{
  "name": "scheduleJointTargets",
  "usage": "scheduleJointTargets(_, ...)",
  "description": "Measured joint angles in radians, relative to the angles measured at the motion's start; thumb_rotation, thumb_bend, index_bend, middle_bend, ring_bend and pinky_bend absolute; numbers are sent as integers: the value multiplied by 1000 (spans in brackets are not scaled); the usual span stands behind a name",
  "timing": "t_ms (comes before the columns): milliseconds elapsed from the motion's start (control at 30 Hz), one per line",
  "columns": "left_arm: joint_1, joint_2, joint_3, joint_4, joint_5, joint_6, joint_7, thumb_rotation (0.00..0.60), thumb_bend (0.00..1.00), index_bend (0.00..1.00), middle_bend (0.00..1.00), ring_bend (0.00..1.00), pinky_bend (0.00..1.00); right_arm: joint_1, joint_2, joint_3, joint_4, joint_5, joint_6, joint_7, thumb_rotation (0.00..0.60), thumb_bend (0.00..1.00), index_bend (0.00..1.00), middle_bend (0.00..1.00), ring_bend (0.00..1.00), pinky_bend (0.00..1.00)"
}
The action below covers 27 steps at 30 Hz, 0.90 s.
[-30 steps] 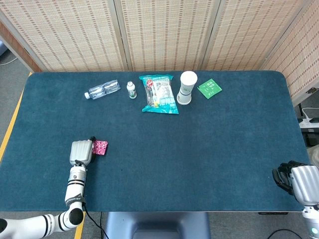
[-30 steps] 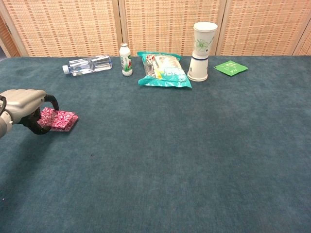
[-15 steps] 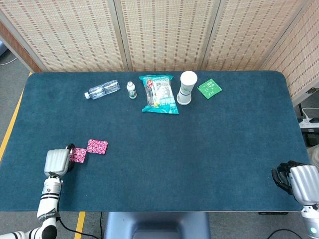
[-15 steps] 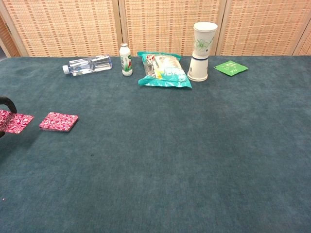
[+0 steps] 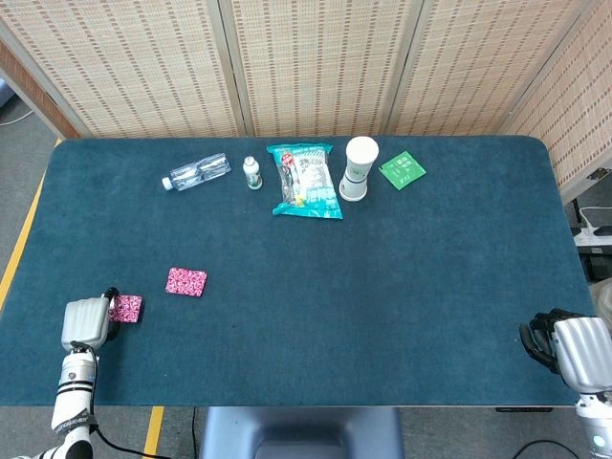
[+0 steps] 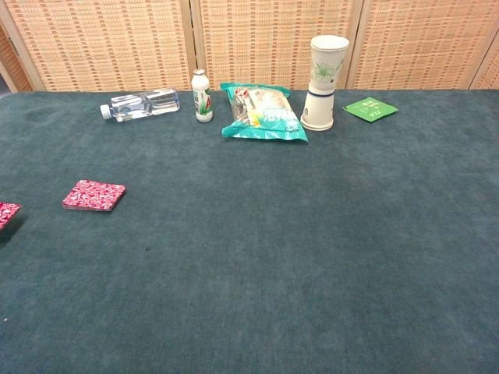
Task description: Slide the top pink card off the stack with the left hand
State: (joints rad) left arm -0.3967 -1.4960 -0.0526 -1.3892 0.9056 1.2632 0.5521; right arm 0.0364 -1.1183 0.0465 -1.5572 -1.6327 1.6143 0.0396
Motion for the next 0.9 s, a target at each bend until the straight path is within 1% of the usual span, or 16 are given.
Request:
scheduleJointTargets(167,6,-14,-8,21,-5,-18,13,600,372,221,1000,1000,1000,0,0,-1,0,-3,1,-1,600,412,985,826,718,835)
scheduleJointTargets(300,9,-13,-14,17,-6,-23,24,600,365,154,1000,1000,1000,0,0,-2,1,-3,2,-1,600,413,985,826,718,835)
scheduleJointTargets(400,12,-9,-17,5,-6,-23,30,600,364,126,1000,1000,1000,0,0,-3,1,-4,1,0,600,412,986,826,718,835)
scheduleJointTargets(567,19,8,-19,-40,4,-9,40,600,363,122,1000,1000,1000,0,1,-3,2,-6,3,2,600,412,986,826,717,835)
scheduleJointTargets(733,18,16,-24,-86,77,24,29,600,361,166,1000,1000,1000,1,-2,-4,2,-5,-3,-3,600,412,985,826,718,835)
scheduleJointTargets(800,4,9,-31,-104,108,28,38,600,361,172,1000,1000,1000,1,-2,-5,2,-7,-2,-4,600,412,985,826,718,835)
scheduleJointTargets(900,-26,-12,-47,-114,108,11,72,600,362,179,1000,1000,1000,0,-1,-5,3,-7,1,-1,600,412,986,826,718,835)
